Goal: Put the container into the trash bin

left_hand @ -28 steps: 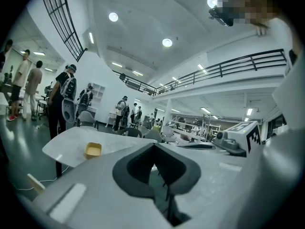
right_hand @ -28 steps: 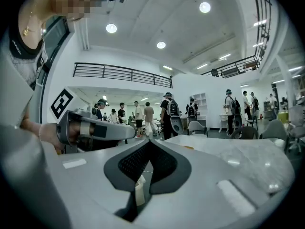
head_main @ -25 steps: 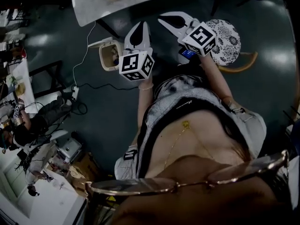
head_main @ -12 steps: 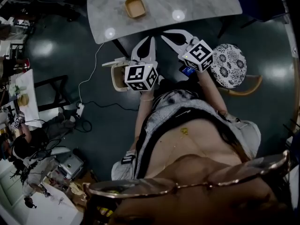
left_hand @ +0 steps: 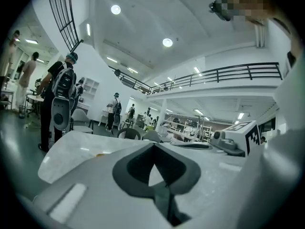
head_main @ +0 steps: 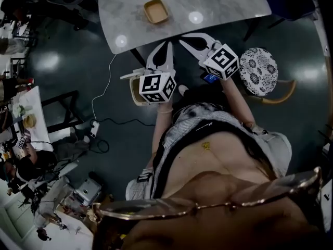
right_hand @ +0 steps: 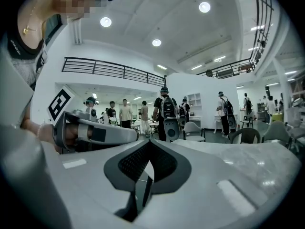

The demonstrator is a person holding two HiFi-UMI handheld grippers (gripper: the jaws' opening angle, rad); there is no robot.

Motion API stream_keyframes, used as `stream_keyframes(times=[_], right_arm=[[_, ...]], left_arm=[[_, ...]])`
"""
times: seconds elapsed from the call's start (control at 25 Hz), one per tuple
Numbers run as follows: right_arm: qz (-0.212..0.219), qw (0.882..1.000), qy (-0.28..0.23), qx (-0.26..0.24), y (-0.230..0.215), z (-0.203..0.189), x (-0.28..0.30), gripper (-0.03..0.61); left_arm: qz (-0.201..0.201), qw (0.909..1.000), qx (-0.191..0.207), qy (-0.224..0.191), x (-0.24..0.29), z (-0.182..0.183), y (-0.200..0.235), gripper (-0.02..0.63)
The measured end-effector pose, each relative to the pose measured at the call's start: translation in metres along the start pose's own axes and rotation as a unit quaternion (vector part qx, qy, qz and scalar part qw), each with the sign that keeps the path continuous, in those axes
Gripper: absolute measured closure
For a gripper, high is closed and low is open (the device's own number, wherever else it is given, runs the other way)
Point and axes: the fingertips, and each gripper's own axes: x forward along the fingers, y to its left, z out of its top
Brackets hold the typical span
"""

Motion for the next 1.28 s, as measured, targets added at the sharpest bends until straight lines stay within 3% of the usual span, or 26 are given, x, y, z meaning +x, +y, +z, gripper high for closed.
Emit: stream_keyframes(times=[0.36, 1.04, 1.28], right_arm=[[0.005, 1.000, 0.019, -0.009, -0.010, 0.004, 0.031, 0.552], [0.022, 0.999, 0.013, -0.029, -0.103, 0.044, 0.115, 0.552], [0.041, 0.999, 0.016, -0.028, -0.125, 0.047, 0.126, 0.552]], left_arm=[[0.005, 0.9999, -0.012, 0.005, 0.007, 0.007, 0.029, 0.614], [0.007, 0.9999, -0.013, 0.000, 0.120, 0.054, 0.100, 0.614], [0.031, 0.9994, -0.015, 0.007, 0.139, 0.055, 0.111, 0.614]])
